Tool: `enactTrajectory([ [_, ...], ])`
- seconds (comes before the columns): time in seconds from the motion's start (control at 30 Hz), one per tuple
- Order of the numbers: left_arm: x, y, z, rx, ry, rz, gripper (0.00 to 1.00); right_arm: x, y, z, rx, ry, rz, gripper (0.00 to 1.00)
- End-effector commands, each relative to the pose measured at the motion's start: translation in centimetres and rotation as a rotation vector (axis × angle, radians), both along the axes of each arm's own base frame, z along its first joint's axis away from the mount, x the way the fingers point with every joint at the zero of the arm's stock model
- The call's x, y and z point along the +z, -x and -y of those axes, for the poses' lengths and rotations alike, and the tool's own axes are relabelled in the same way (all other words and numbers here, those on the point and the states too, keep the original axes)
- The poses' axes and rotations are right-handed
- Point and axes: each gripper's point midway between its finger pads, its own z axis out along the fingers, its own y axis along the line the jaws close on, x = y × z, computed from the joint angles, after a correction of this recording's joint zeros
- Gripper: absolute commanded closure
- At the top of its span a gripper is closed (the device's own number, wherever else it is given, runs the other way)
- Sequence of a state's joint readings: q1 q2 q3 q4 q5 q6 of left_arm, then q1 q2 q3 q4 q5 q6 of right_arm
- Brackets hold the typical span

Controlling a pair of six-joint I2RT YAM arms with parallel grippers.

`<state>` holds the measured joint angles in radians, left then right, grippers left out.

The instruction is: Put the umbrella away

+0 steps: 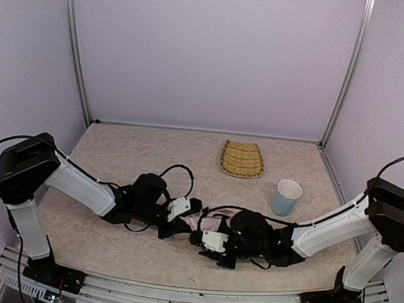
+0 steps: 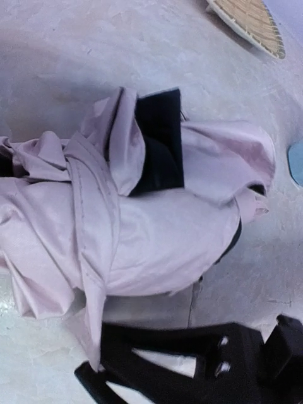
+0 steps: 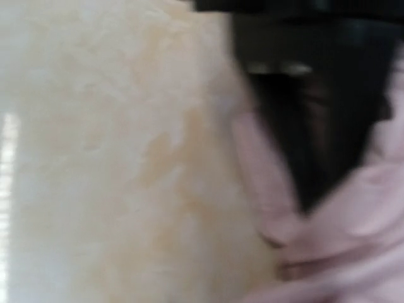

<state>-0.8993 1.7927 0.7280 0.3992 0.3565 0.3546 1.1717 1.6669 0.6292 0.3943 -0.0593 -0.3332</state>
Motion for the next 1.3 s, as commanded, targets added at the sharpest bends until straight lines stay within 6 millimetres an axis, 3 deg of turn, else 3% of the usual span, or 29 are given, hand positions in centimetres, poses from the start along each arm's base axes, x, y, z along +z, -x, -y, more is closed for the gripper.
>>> enactTrajectory([
  [0.0, -2.1, -0.5, -1.6, 0.094, -0.079, 0.035, 1.00, 0.4, 1.6, 0.6, -0.061, -0.015, -0.015, 0.70],
  [0.2, 1.8, -2.3, -2.1, 0.230, -0.072, 0.313, 1.00, 0.2, 2.4, 2.2, -0.121, -0.048, -0.082, 0.55],
  [0.4, 5.4, -3.0, -3.3, 0.332, -0.095, 0.545, 1.00, 3.1, 2.4, 3.1, -0.156, -0.169, -0.089, 0.51],
  [0.5, 6.3, -2.7, -3.6, 0.342, -0.090, 0.601, 1.00, 5.1, 2.4, 3.8, -0.173, -0.259, -0.112, 0.49],
  [0.6, 7.6, -2.9, -4.0, 0.382, -0.079, 0.652, 1.00, 7.7, 1.5, 5.1, -0.246, -0.389, -0.161, 0.41],
  [0.77, 11.0, -1.8, -3.5, 0.399, 0.007, 0.705, 1.00, 14.7, -1.5, 7.1, -0.355, -0.734, -0.267, 0.28],
  [0.83, 12.9, -1.3, -3.2, 0.401, 0.059, 0.720, 1.00, 17.3, -1.6, 7.0, -0.291, -0.844, -0.336, 0.28],
  [0.9, 14.8, -0.7, -2.9, 0.398, 0.101, 0.732, 1.00, 18.5, -2.0, 6.3, -0.251, -0.870, -0.390, 0.29],
  [1.1, 18.5, -0.6, -2.6, 0.418, 0.160, 0.742, 1.00, 18.2, -2.4, 2.9, -0.214, -0.793, -0.557, 0.32],
  [1.13, 18.9, -0.5, -2.5, 0.415, 0.165, 0.746, 1.00, 18.1, -2.2, 2.5, -0.197, -0.793, -0.584, 0.30],
  [1.17, 19.1, -0.5, -2.4, 0.413, 0.167, 0.750, 1.00, 18.1, -2.0, 2.0, -0.175, -0.798, -0.606, 0.20],
  [1.2, 19.3, -0.6, -2.4, 0.416, 0.169, 0.752, 1.00, 18.0, -1.9, 1.7, -0.156, -0.803, -0.624, 0.05],
  [1.27, 19.5, -0.7, -2.0, 0.412, 0.163, 0.753, 1.00, 18.1, -1.7, 0.9, -0.122, -0.813, -0.653, 0.01],
])
